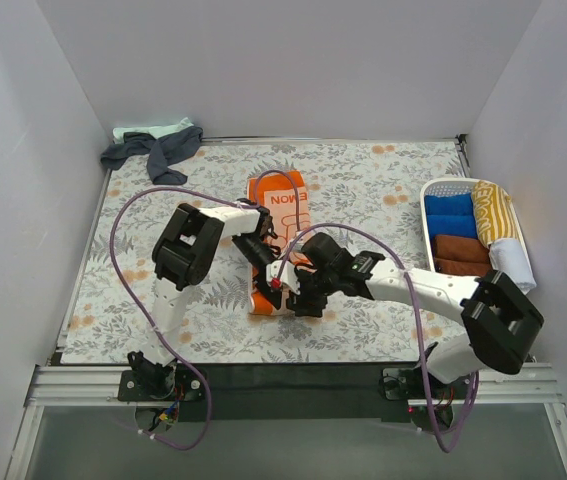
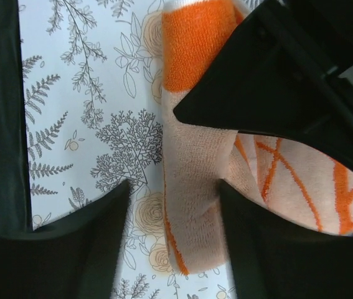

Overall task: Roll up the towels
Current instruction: Roll the towel

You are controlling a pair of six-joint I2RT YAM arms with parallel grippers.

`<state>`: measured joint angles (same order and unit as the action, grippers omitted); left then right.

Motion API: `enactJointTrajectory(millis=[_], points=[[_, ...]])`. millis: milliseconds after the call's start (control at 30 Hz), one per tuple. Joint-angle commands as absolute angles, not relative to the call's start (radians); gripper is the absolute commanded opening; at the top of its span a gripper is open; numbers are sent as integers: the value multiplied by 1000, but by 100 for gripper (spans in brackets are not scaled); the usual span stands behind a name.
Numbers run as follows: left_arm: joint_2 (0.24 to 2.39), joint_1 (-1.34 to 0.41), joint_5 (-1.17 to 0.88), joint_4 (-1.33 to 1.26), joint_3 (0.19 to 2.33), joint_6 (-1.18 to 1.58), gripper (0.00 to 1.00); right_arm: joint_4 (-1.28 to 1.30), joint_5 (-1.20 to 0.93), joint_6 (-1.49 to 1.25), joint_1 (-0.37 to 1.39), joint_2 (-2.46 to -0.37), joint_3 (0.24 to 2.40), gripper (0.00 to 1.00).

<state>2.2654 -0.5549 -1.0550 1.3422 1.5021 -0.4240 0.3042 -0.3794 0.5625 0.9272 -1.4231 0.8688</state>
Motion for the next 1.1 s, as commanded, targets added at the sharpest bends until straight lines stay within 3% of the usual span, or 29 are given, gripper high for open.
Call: enactJointTrajectory(millis=[0, 100, 167, 233, 400, 633, 867, 1067], points=[[2303, -540, -896, 1269, 1497, -443, 4, 245, -350, 575, 931, -1473, 868, 47], [2283, -525, -907, 1252, 1496, -434, 8, 261, -353, 587, 923, -1517, 848, 32], [2266, -517, -910, 1238, 1483, -434, 11, 281, -367, 592, 913, -1535, 853, 30], [2237, -514, -910, 1221, 1468, -434, 15, 308, -405, 600, 893, -1567, 874, 22], [2157, -459, -948, 1157, 1390, -423, 33, 455, -520, 618, 841, -1661, 972, 1], [1988, -302, -1026, 1086, 1310, -434, 46, 633, -689, 621, 762, -1756, 1107, 1], [1824, -203, -1023, 1039, 1209, -454, 48, 808, -830, 549, 732, -1885, 1267, 1], [1412, -199, -916, 729, 952, -351, 54, 896, -906, 520, 706, -2031, 1367, 1]])
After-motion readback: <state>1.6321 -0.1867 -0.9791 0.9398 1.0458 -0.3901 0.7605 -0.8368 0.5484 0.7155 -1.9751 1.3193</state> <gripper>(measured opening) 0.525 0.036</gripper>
